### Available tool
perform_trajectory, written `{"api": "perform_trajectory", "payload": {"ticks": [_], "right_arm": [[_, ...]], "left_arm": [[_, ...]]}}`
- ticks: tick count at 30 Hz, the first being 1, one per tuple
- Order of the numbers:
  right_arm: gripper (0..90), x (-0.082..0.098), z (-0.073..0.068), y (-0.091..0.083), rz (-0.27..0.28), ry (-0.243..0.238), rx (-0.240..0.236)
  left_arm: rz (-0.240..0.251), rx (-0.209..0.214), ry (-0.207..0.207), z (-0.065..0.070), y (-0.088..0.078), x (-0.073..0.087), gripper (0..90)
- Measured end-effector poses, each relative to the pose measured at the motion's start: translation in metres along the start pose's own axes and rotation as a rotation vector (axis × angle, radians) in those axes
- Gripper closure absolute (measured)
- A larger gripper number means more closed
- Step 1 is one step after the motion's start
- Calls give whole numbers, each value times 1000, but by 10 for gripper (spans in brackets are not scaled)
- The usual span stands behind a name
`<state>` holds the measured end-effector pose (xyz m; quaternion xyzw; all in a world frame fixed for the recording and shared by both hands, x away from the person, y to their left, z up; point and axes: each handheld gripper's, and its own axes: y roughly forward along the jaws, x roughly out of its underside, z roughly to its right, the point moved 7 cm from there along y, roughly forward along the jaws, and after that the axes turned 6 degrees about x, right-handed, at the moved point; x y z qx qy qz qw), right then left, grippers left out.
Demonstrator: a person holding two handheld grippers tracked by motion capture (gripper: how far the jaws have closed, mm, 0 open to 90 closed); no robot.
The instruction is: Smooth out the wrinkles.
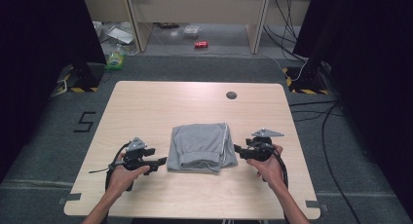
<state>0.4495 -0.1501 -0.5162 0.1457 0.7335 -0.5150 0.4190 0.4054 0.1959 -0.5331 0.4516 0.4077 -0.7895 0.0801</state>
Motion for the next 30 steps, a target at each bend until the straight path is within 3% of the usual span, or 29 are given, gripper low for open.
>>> {"api": "perform_trajectory", "payload": {"ticks": [4,11,21,30], "right_arm": [[371,9,-4,-8,-1,2,-9],[350,28,-11,-25,-16,-44,0],[333,61,-8,-44,-42,-84,48],[266,92,-11,-61,-93,-113,92]], "left_arm": [[-13,19,21,12,-3,10,321],[-56,32,66,26,-6,32,284],[-62,-1,70,25,-22,57,251],[-86,-82,144,23,-30,75,196]]}}
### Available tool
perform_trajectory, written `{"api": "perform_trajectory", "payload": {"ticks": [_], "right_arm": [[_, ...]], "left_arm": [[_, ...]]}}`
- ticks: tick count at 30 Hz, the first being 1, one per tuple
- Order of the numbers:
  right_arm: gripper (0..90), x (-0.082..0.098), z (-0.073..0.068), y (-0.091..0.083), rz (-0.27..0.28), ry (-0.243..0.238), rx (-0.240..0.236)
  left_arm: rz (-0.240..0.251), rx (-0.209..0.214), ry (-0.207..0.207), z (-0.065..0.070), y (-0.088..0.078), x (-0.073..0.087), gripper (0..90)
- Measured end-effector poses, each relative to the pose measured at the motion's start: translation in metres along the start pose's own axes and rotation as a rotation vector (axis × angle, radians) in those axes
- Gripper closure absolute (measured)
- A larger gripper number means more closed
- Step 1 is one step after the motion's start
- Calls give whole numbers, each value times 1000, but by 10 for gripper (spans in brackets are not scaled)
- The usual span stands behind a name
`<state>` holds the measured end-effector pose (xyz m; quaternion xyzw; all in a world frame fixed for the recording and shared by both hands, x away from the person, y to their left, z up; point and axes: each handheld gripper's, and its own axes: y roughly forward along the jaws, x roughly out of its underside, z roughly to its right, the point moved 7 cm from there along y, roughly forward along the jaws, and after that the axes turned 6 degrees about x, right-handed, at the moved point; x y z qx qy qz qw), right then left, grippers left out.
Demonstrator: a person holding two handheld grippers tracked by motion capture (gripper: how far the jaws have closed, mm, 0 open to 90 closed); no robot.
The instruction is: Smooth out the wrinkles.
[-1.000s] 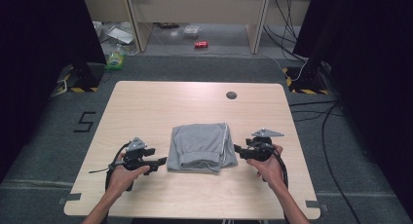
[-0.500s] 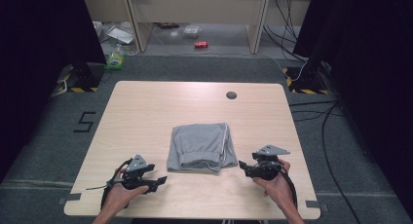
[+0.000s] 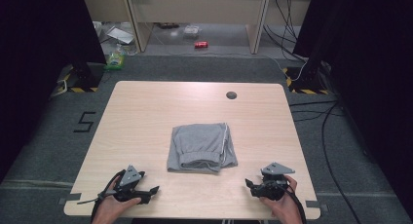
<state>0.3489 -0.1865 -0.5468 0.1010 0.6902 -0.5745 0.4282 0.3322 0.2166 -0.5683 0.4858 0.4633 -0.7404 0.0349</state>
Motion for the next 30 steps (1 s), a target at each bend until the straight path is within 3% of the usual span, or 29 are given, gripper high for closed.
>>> {"api": "perform_trajectory", "payload": {"ticks": [3,6,9,15,30], "right_arm": [[238,11,-1,-4,-38,0,5],[228,15,-3,-9,-37,1,7],[216,17,-2,-8,-53,-26,31],[215,21,-4,-4,-81,-42,23],[218,21,-2,-3,-75,-42,25]], "left_arm": [[3,-15,-6,2,-2,3,179],[3,-8,0,3,-2,3,168],[2,-6,1,3,-2,4,168],[3,-6,1,3,-2,4,168],[3,-6,1,3,-2,4,168]]}}
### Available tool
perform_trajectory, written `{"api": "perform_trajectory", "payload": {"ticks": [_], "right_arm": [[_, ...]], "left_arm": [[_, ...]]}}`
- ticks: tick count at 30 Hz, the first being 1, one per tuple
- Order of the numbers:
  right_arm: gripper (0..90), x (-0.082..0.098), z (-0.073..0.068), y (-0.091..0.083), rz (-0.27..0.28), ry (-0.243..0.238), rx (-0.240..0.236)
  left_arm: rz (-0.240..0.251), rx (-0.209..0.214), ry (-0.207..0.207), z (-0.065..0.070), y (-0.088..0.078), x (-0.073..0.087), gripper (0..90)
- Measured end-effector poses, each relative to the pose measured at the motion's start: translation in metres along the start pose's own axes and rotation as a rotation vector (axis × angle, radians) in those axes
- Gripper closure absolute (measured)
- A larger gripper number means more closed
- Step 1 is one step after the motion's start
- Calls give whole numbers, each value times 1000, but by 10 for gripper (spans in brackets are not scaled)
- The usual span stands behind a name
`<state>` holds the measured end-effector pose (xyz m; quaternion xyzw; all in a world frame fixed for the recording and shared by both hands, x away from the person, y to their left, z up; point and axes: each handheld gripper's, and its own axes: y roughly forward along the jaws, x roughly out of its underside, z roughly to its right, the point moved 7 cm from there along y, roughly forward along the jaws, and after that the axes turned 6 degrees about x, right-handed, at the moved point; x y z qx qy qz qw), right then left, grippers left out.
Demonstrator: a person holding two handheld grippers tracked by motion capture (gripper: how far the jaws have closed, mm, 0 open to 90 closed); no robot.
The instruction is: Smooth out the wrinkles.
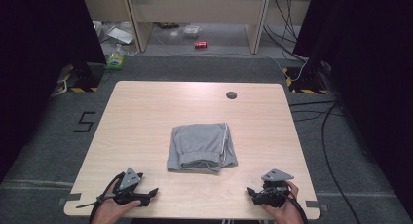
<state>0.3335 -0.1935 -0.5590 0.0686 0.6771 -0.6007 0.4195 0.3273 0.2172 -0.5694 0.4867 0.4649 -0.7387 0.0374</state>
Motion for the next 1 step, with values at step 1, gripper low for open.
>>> {"api": "perform_trajectory", "payload": {"ticks": [1], "right_arm": [[218,0,0,0,0,0,0]], "left_arm": [[0,0,0,0,0,0,168]]}}
